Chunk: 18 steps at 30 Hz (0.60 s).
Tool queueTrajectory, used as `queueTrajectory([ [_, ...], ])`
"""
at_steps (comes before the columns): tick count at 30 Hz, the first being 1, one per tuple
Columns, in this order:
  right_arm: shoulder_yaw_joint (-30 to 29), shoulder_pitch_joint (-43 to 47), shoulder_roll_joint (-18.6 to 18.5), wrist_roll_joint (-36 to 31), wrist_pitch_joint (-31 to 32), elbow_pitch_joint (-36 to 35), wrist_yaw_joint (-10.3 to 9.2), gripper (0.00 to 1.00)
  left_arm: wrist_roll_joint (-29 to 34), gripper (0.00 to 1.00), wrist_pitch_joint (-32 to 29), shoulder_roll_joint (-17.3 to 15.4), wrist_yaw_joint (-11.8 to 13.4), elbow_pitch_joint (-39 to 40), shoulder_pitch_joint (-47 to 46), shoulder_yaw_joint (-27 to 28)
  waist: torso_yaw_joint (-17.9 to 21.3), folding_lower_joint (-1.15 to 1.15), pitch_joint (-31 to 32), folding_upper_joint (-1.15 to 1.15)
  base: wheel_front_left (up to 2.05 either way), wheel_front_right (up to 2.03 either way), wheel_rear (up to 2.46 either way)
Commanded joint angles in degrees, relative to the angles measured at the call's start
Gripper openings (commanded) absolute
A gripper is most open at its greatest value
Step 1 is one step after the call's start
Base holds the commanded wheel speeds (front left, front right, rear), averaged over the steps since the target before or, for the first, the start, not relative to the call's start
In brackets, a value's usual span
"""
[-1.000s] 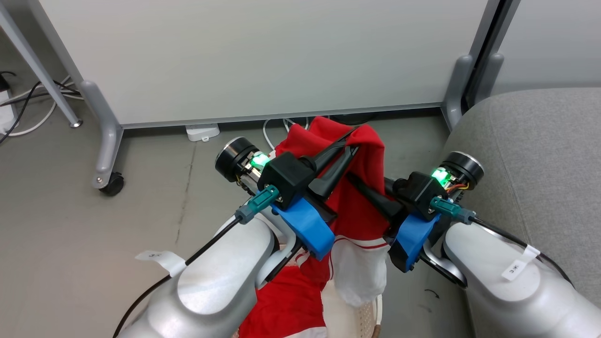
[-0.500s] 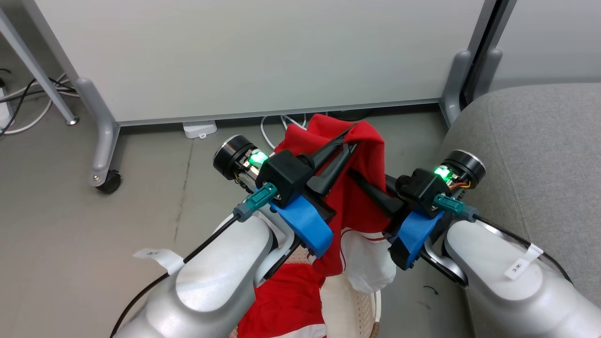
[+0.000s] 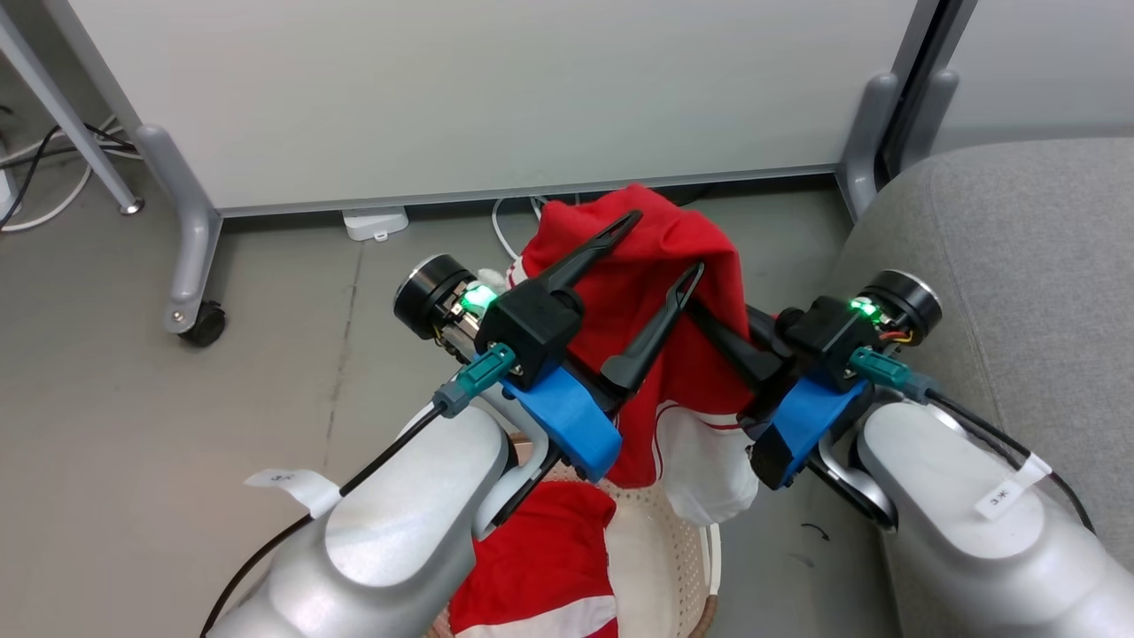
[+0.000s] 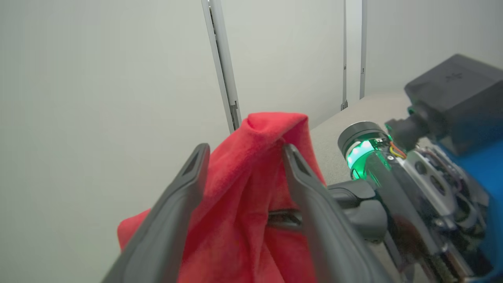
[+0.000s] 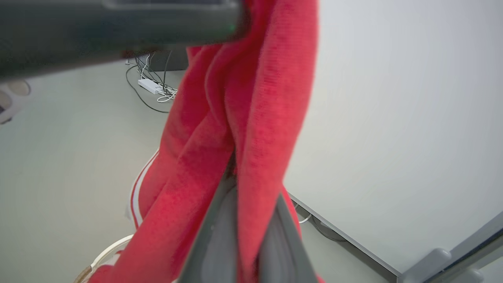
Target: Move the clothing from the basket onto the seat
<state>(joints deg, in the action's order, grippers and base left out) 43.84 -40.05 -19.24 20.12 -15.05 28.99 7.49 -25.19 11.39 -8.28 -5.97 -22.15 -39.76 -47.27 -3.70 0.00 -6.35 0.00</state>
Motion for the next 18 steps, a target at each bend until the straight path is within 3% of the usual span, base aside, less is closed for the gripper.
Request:
queueTrajectory([
  [1, -0.7, 0.7, 0.0, -0.4, -0.2, -0.2, 0.01, 0.0, 0.0, 1.0, 0.3, -0.2, 0.3, 0.1, -0.4, -0.1, 0.1, 0.0, -0.3, 0.0, 0.0, 0.0, 0.0],
  [9, -8.4, 2.9, 0.0, -1.8, -0.2, -0.8, 0.01, 0.0, 0.1, 1.0, 0.8, -0.9, 1.2, 0.5, 0.1, 0.1, 1.5, 0.0, -2.3, 0.0, 0.0, 0.0, 0.0],
  [18, -17.5, 6.6, 1.9, -4.1, -0.2, -3.4, 0.02, 0.0, 0.8, 1.0, 1.5, -2.1, 1.8, 1.3, 1.1, -0.7, 7.8, 0.0, -5.4, 0.0, 0.0, 0.0, 0.0],
])
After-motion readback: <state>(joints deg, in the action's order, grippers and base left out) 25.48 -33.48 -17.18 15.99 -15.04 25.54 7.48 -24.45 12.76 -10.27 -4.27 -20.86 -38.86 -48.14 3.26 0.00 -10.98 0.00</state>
